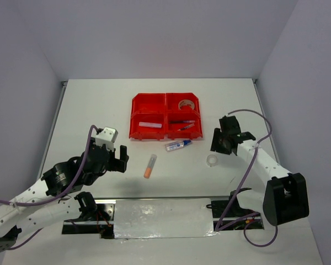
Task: Sort the stationery into containers
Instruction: Move the stationery to the center of the board.
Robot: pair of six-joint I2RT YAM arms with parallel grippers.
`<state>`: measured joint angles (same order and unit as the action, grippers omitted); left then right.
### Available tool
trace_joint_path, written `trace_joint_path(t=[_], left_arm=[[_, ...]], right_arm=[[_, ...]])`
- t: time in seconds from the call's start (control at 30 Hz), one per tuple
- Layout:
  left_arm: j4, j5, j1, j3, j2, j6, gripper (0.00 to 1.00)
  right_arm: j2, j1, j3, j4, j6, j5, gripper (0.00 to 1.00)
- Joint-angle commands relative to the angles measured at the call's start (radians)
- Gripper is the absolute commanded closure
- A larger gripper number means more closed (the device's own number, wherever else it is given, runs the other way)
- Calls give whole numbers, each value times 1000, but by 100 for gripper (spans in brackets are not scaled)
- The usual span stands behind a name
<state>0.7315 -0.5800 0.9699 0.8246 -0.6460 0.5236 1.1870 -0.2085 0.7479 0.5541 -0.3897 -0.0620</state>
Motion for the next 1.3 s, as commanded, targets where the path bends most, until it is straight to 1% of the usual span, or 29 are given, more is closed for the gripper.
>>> trace_joint_path(t=[0.0,0.1,0.17,0.23,0.27,0.33,0.57,0.8,0.93,1.0,1.1,1.13,1.17,1.27], left_arm=[[-40,11,-5,10,2,-17,1],[-40,9,-5,11,0,-17,1],[-35,5,-5,11,-1,-14,1],[-37,6,-5,10,6,-14,1],[-38,6,-5,10,11,-14,1],[-38,5,-5,10,16,-14,1],[-35,3,-5,10,16,-14,1],[-35,3,-5,10,25,-14,1],[-37,5,-5,8,40,-13,1],[-38,6,-5,7,42,-14,1],[-37,3,-5,10,42,-11,1],[-35,3,-5,8,42,-11,1],[-35,2,-5,8,43,-13,1],[-37,2,-5,7,48,-13,1]], right_arm=[[-40,6,-56,-60,-49,24,53],[-29,11,-84,-66,-87,-35,54],[-14,9,-94,-82,-87,-15,55],[8,11,-107,-98,-86,-18,58],[16,11,-107,-95,-86,-24,61],[34,9,-111,-91,-87,-33,62],[20,9,-110,-62,-113,-78,62],[88,8,-96,-52,-118,-84,67],[95,8,-96,-49,-120,-85,69],[94,8,-97,-54,-118,-82,72],[105,6,-94,-62,-112,-73,81],[114,8,-96,-66,-110,-70,88],[117,6,-97,-71,-110,-68,90],[132,8,-98,-85,-106,-70,90]])
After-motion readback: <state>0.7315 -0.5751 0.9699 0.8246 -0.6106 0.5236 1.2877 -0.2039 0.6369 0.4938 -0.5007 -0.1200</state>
